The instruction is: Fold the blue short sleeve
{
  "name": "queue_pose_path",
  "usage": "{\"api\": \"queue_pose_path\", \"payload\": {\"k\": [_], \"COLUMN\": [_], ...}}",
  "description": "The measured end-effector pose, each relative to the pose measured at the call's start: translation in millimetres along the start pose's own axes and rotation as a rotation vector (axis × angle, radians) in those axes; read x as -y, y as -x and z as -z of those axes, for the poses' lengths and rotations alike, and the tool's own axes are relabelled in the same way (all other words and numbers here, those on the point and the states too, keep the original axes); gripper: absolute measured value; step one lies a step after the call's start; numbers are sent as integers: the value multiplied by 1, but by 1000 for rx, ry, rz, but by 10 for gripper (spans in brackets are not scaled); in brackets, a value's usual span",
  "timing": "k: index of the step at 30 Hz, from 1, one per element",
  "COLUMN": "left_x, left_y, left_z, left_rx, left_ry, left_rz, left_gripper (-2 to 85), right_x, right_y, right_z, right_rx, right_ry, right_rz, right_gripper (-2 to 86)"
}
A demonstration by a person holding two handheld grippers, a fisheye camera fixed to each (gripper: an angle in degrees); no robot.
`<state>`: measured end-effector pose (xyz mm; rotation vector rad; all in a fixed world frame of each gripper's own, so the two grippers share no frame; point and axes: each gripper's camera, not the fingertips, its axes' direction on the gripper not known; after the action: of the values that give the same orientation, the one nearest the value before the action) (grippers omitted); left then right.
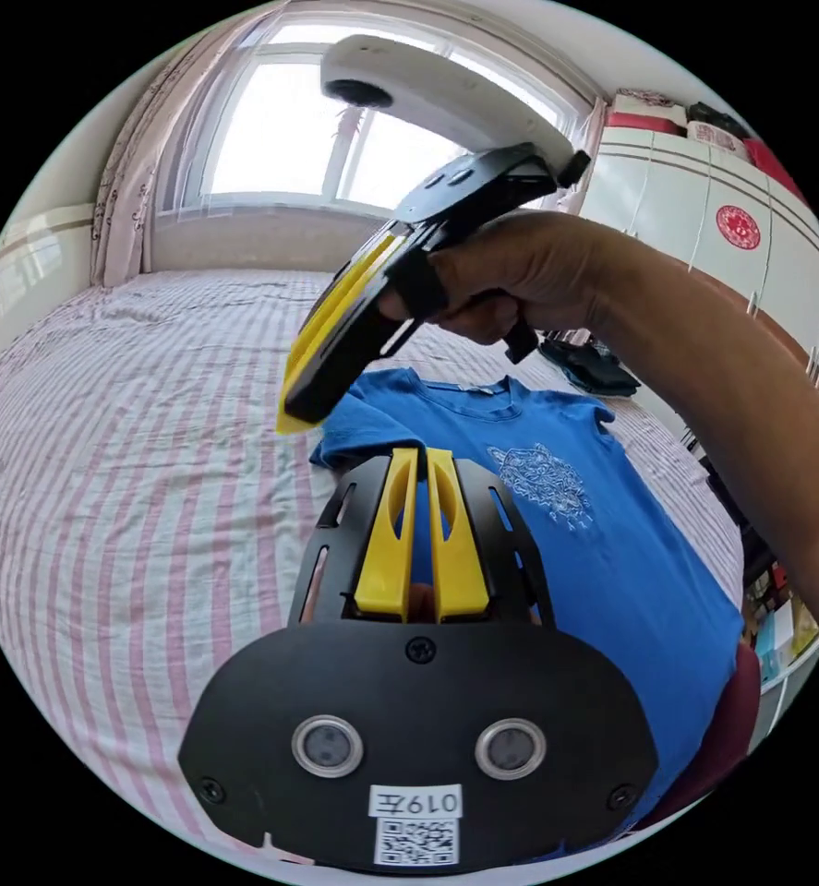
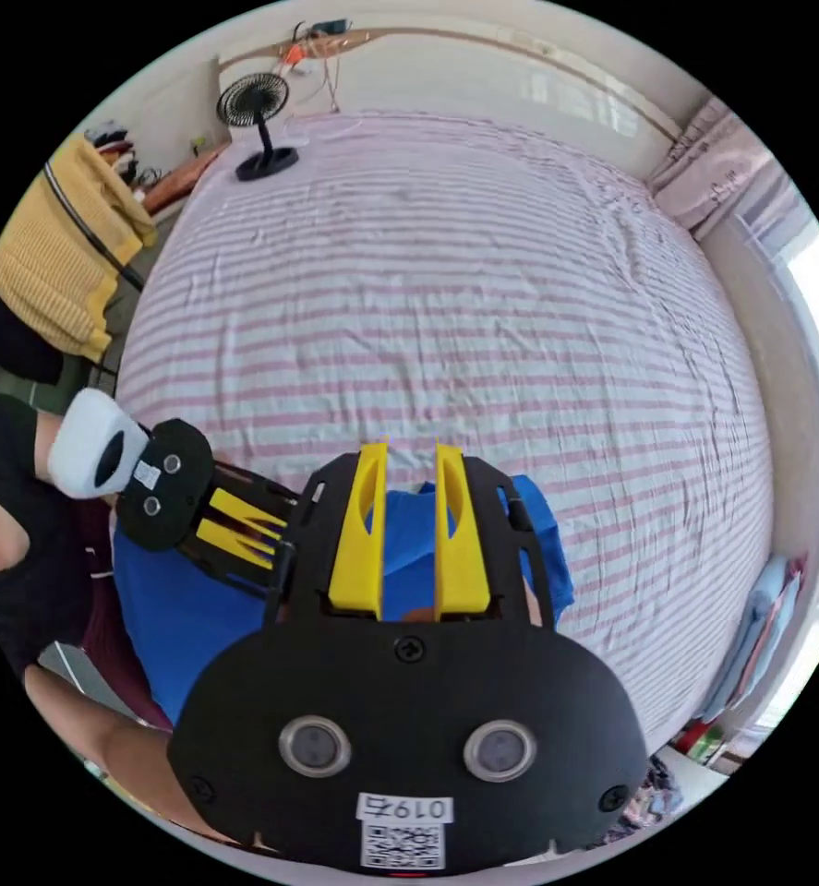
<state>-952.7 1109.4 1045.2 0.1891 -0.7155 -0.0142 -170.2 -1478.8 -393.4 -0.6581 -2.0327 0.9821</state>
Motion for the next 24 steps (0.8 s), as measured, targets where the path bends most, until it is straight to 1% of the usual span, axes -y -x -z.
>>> {"api": "queue_pose_path", "payload": {"k": [1, 4, 6, 8, 10, 11, 12, 14, 16, 18, 24], "left_x": [1, 5, 4, 0, -5, -7, -7, -1, 6, 11, 21], "left_y": [-9, -45, -72, -105, -122, -128, -129, -122, -108, -95, -68], "left_z": [-3, -14, -25, -44, -58, -64, -65, -62, -59, -57, -59], "left_rx": [30, 156, 271, 435, 538, 557, 556, 518, 460, 415, 352], "left_ry": [3, 27, 49, 83, 102, 106, 102, 81, 77, 73, 68], "left_rz": [-31, -163, -259, -388, -468, -498, -504, -460, -395, -335, -256], "left_gripper": [13, 15, 16, 15, 14, 13, 13, 12, 12, 13, 12], "right_x": [19, 54, 69, 84, 108, 115, 132, 156, 182, 195, 232], "right_y": [5, 7, 4, 0, -5, -6, -7, -12, -22, -26, -38], "right_z": [-12, -34, -41, -43, -32, -30, -30, -43, -73, -89, -100], "right_rx": [-40, -84, -100, -133, -159, -160, -170, -186, -199, -210, -199], "right_ry": [87, 244, 295, 310, 236, 221, 213, 268, 407, 465, 489], "right_rz": [35, 100, 119, 138, 142, 148, 161, 184, 212, 248, 322], "right_gripper": [111, 118, 118, 114, 97, 93, 85, 84, 82, 81, 79]}}
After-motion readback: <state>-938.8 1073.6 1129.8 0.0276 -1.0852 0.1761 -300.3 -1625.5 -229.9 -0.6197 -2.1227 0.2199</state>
